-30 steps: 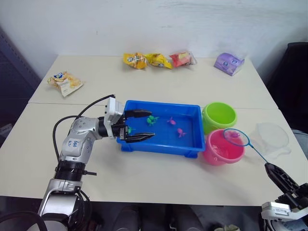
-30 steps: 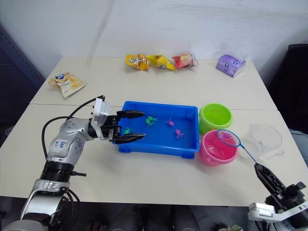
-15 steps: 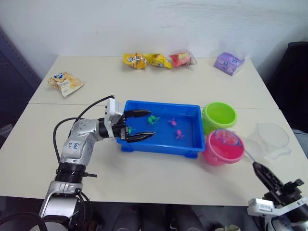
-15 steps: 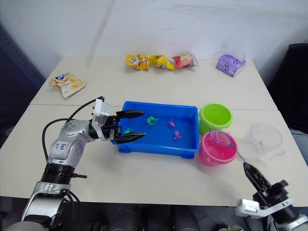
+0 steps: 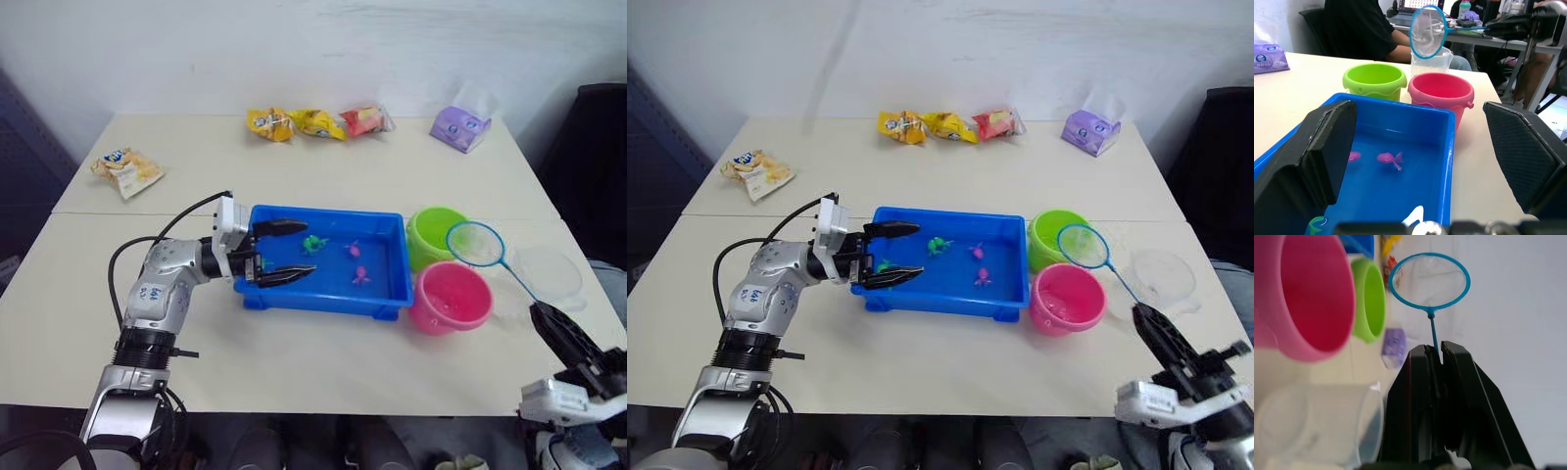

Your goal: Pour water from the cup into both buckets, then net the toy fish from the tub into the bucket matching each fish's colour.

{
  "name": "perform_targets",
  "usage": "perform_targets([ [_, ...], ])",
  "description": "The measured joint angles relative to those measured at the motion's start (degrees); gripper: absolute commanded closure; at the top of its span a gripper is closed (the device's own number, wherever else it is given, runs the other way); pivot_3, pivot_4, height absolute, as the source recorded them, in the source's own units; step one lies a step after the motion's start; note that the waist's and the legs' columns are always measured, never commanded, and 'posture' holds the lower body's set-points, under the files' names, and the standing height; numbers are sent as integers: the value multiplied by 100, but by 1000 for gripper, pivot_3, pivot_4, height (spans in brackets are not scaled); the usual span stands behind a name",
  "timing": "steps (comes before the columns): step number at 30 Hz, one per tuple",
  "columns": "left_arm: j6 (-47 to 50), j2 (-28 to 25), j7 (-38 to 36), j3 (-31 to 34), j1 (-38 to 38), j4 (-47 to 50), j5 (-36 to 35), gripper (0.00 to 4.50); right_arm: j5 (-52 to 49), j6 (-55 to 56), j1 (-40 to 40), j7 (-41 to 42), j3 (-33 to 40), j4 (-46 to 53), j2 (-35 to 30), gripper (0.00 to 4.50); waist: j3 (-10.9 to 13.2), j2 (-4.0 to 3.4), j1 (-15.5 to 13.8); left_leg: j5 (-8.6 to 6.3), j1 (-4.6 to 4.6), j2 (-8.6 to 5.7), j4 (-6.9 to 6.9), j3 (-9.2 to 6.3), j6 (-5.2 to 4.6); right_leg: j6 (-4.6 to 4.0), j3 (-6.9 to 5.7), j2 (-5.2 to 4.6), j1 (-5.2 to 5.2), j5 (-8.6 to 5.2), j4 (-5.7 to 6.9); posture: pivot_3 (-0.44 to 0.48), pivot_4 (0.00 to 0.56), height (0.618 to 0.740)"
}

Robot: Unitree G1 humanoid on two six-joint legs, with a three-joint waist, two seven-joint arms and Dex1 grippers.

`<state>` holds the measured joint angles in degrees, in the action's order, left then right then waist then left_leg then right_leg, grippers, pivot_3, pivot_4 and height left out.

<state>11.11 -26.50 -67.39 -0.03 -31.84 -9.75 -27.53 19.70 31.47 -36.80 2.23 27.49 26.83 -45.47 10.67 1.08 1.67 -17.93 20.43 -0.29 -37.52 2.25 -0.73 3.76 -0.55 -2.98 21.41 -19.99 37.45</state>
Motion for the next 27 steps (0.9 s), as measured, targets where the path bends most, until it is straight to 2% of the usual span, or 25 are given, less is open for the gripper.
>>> perform_targets([
  [3,47,-174,37,113,118,30,-4,59,-1570,-655,675,916,-258,257,-454,4500,1,1,38,0,-5,5,-1,1,0,0,2,3,-1,0,2,0,150,740],
  [5,83,-349,86,241,326,63,-9,59,-2557,-1393,1401,1649,-589,437,-902,4500,3,4,42,-1,-6,8,2,-3,-3,0,-2,2,-1,0,3,0,150,740],
  [9,89,-584,186,458,715,156,-8,59,-3133,-2687,2332,2595,-1348,428,-1335,4500,5,8,-49,-4,10,8,4,-18,-11,-2,-15,-3,9,0,-6,0,150,740],
  [12,99,-691,298,600,857,307,-9,59,-2767,-3015,3252,3053,-2028,64,-1471,4500,5,8,-102,-7,21,-1,-6,-17,-21,-1,-17,-18,11,0,-13,0,150,740],
  [18,206,-839,470,774,1224,790,-29,59,-1455,-2247,4545,3546,-3043,-1428,-1440,4500,5,7,-138,-8,42,-6,-3,-18,-23,1,-29,-26,22,1,-40,0,150,740],
  [27,262,-838,654,881,1649,1172,-104,59,-533,-806,5453,3560,-3536,-2939,-1142,4500,5,6,-127,-7,77,-5,-24,-22,-20,2,-37,-25,47,2,-29,0,150,740],
])
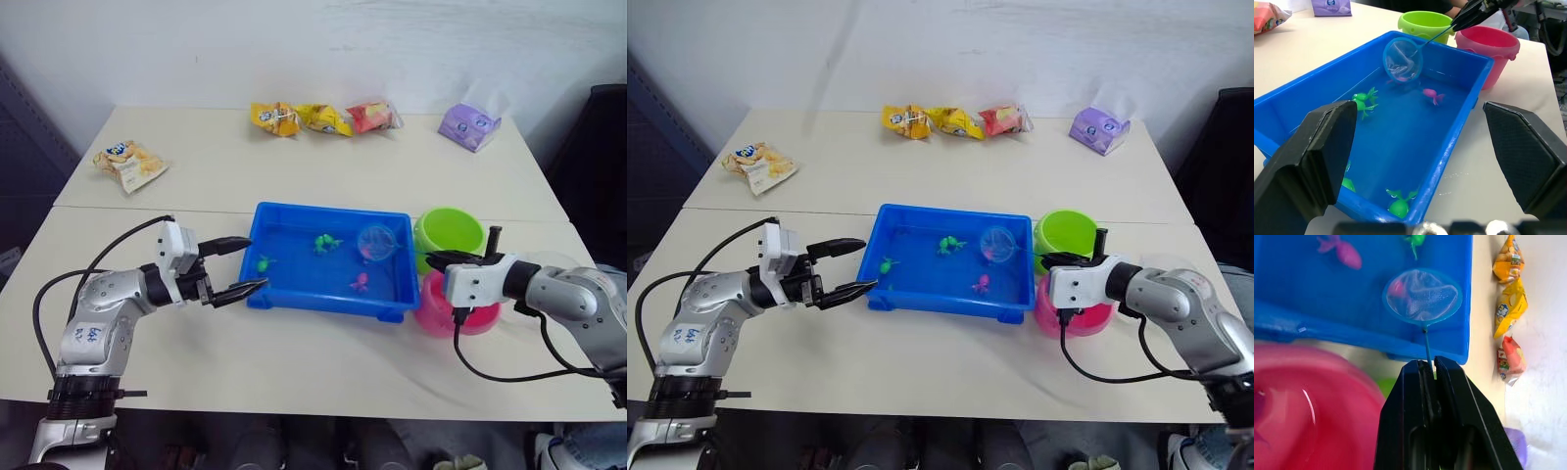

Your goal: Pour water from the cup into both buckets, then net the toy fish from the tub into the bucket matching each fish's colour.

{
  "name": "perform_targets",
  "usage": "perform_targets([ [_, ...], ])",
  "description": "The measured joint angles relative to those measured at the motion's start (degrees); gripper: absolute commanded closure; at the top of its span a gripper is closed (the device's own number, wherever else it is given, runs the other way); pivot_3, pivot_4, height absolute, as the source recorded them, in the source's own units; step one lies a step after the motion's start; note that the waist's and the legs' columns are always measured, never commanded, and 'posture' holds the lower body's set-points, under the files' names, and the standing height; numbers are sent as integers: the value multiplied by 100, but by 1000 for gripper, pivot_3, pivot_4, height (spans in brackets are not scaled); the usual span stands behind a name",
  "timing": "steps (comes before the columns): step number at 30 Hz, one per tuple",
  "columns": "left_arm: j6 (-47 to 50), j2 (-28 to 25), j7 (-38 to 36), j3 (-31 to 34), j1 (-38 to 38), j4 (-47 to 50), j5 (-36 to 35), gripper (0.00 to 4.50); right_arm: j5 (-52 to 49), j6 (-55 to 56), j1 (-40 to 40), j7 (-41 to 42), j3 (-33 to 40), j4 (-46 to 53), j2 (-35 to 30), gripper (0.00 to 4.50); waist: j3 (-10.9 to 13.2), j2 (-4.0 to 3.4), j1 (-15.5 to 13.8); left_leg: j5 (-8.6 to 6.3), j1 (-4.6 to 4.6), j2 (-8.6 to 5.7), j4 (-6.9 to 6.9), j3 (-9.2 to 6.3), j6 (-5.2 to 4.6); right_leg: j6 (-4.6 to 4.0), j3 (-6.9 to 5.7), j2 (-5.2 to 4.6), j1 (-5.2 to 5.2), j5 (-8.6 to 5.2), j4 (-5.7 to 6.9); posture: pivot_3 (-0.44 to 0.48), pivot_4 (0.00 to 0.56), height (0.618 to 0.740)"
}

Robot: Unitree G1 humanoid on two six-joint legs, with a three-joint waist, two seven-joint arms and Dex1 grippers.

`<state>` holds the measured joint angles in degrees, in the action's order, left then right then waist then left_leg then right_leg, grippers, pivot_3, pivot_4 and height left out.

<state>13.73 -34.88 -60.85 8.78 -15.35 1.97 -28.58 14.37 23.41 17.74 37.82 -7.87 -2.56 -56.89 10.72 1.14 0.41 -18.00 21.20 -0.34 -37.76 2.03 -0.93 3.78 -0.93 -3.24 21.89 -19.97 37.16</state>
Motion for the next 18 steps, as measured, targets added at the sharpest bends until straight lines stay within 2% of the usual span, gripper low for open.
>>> perform_targets([
  [10,-38,-153,-76,43,65,11,-20,59,248,665,422,303,-298,-512,108,4500,0,0,20,0,-1,0,-2,-1,0,0,-1,0,-2,0,1,0,150,740],
  [18,13,-423,-446,18,38,4,-24,59,-371,-194,337,1436,-369,338,115,4500,0,0,20,-1,-1,1,-3,-6,-1,0,-5,-1,-6,0,0,0,150,740],
])
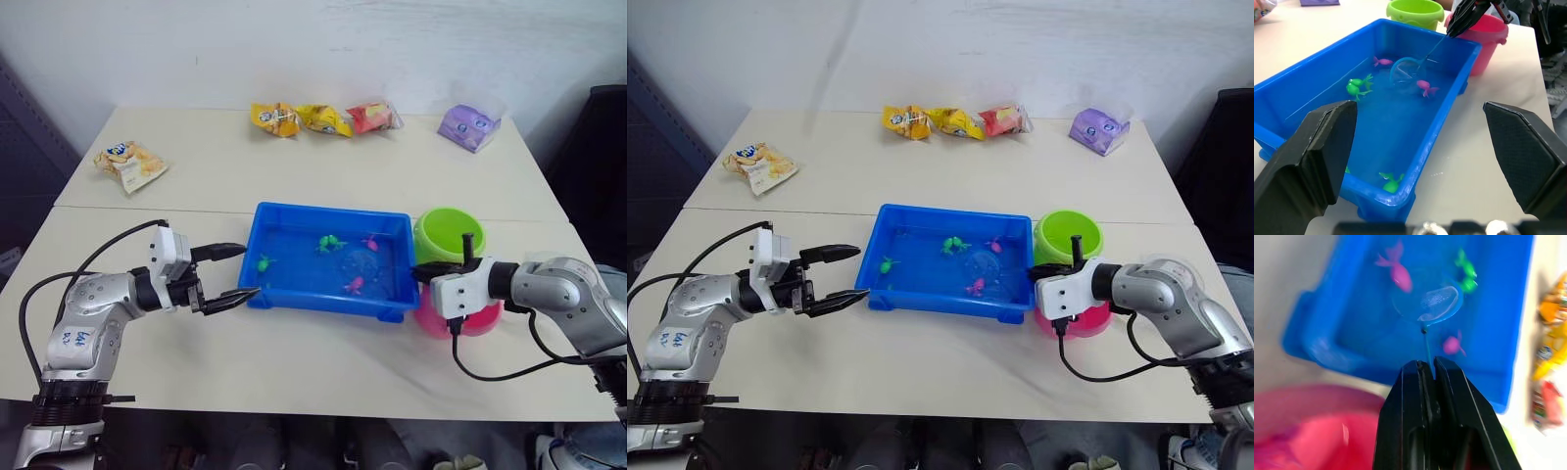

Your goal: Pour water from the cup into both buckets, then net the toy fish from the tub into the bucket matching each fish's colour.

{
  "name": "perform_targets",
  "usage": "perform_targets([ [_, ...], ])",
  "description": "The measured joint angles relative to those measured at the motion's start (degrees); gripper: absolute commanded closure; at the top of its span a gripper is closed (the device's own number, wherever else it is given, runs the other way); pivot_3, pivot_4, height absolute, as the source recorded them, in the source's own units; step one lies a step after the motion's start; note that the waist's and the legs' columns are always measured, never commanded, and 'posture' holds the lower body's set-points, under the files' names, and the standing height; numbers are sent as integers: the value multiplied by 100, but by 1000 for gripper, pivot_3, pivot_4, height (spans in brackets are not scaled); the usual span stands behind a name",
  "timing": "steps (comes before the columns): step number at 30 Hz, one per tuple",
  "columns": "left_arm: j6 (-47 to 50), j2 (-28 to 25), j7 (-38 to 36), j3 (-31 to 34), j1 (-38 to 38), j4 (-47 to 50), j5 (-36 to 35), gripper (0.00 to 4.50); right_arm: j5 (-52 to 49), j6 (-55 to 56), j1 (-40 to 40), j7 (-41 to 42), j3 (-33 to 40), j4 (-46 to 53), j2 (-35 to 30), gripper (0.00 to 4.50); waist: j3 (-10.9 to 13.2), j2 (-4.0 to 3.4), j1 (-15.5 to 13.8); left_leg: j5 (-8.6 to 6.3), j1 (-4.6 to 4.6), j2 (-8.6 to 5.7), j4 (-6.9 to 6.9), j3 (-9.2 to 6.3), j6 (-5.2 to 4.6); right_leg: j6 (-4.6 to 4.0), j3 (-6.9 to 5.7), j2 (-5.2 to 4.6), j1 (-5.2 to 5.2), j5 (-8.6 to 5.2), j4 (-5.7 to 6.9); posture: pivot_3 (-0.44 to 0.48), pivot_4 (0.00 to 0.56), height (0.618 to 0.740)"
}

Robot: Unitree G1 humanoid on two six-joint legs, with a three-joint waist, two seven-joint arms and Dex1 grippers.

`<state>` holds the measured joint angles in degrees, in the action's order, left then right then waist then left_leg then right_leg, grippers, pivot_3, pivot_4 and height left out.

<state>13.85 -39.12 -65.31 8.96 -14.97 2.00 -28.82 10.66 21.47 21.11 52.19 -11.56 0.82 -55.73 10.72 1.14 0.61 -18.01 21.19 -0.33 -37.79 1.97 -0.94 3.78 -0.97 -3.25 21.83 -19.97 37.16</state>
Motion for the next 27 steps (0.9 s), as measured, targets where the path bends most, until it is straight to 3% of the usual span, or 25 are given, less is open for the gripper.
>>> perform_targets([
  [11,323,-147,-103,-5,-251,68,-39,59,-1148,-1799,-227,622,157,692,274,4500,0,0,6,-1,2,0,0,-3,-1,0,-3,-1,0,0,-2,0,150,740],
  [27,360,1,-176,-171,-486,-3,-36,59,-3068,-4409,-625,847,1744,1570,177,4500,0,0,-40,-3,4,0,6,-6,-2,0,-5,-2,0,0,-9,0,150,740],
])
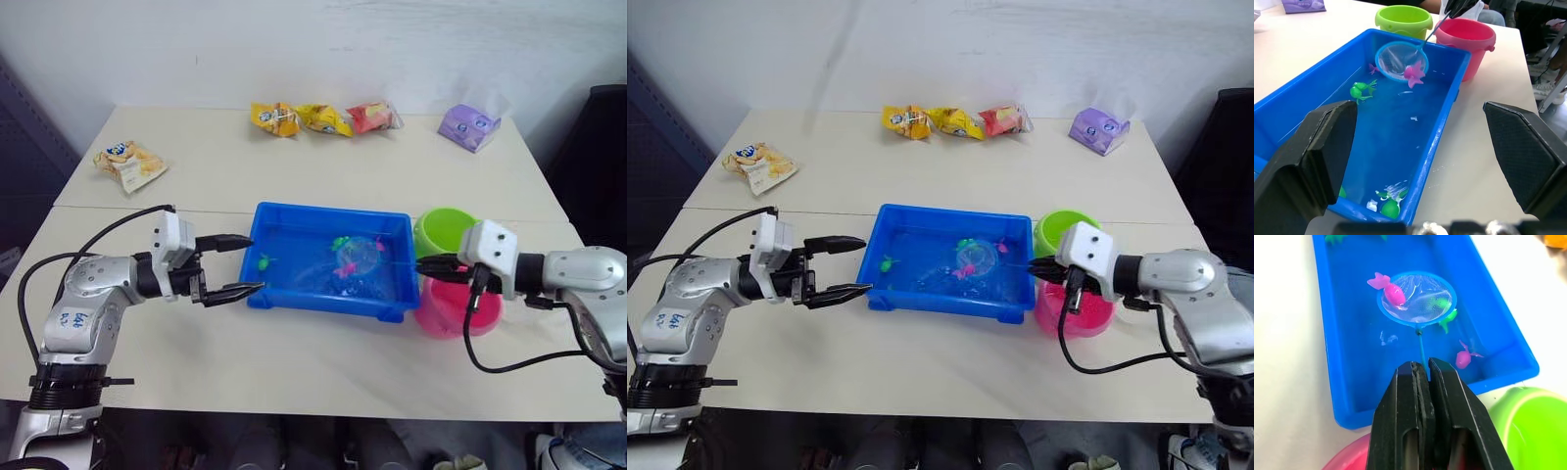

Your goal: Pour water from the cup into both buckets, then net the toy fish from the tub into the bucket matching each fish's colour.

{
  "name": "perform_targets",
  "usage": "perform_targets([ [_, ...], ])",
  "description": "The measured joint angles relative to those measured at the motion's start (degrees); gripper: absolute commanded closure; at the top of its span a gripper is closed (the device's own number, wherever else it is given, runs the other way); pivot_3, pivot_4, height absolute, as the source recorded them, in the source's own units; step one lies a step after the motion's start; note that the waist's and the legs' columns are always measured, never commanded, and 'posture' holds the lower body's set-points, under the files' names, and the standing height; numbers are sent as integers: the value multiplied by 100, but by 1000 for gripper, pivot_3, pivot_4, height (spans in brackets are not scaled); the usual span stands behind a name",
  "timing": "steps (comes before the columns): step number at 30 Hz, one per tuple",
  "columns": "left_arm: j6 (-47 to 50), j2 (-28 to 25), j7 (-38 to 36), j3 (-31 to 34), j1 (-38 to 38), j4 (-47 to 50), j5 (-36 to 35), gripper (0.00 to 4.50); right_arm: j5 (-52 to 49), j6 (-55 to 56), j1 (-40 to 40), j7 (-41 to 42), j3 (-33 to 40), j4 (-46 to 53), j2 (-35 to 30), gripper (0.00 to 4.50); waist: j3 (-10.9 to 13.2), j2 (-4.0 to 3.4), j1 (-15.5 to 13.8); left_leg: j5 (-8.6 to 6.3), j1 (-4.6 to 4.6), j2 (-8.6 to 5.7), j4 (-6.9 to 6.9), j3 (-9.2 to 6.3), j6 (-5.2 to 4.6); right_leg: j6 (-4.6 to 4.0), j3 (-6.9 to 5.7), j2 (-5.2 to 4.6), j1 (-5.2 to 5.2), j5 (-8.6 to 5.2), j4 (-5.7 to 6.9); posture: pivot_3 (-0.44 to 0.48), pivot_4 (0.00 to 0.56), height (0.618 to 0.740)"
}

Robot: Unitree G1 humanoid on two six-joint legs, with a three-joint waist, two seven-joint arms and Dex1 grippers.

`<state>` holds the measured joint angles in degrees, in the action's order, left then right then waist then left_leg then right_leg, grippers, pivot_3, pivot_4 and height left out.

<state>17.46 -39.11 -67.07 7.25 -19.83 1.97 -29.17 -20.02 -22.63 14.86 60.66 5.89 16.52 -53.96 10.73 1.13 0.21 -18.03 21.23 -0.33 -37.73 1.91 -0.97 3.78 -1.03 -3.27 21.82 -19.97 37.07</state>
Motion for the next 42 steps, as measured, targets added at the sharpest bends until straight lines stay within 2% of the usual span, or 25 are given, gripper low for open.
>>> perform_targets([
  [7,-10,207,-191,-248,-310,-227,2,59,-509,-378,-1271,-151,1564,946,-17,4500,0,0,-28,-1,1,0,-2,-4,-3,4,-5,0,-12,2,-7,0,150,740],
  [11,-69,436,-355,-448,-608,-522,11,59,-718,-370,-2258,-250,2755,1573,414,4500,-1,-1,-36,-2,-1,0,-2,-8,-3,6,-10,1,-19,3,-11,0,150,740],
  [15,-146,570,-533,-624,-784,-770,28,59,-841,-407,-2835,-354,3618,1998,597,4500,-1,-2,15,-2,-11,0,-5,-2,-3,9,-2,4,-22,5,-5,0,150,740],
  [20,-354,841,-823,-840,-1229,-1336,114,59,-798,-128,-3876,-329,4664,2227,1158,4500,-2,-3,-39,-1,-9,-1,-4,-6,-1,9,-5,7,-24,5,-7,0,150,740],
  [24,-499,987,-999,-898,-1471,-1647,183,59,-539,776,-4339,-262,4871,2235,1716,4500,-2,-2,-8,-2,-12,-1,-5,2,-3,14,4,7,-25,7,-8,0,150,740],
  [30,-632,1105,-1122,-948,-1553,-1826,256,59,329,2407,-4812,-292,4616,1659,2208,4500,-3,-4,11,-1,-22,-1,-4,8,-2,14,13,9,-24,7,1,0,150,740],
  [32,-650,1105,-1134,-948,-1552,-1839,258,59,616,2844,-4806,-394,4527,1476,2241,4500,-3,-4,2,-1,-22,-1,-4,7,-1,13,13,9,-23,7,2,0,150,740],
  [36,-674,1107,-1127,-942,-1522,-1833,258,59,1652,4471,-4586,-941,4216,660,2256,4500,-4,-5,-5,-1,-22,-2,-4,8,0,13,13,9,-23,7,1,0,150,740],
  [38,-675,1103,-1113,-940,-1483,-1830,258,59,2325,5514,-4498,-1297,4147,164,2150,4500,-4,-6,-6,0,-21,-3,-4,9,0,13,14,8,-23,7,1,0,150,740],
  [42,-683,1101,-1048,-939,-1434,-1828,259,59,3242,6820,-4464,-1897,4198,-293,1836,4500,-5,-7,-1,1,-23,-3,-4,10,2,13,15,10,-23,7,2,0,150,740],
])
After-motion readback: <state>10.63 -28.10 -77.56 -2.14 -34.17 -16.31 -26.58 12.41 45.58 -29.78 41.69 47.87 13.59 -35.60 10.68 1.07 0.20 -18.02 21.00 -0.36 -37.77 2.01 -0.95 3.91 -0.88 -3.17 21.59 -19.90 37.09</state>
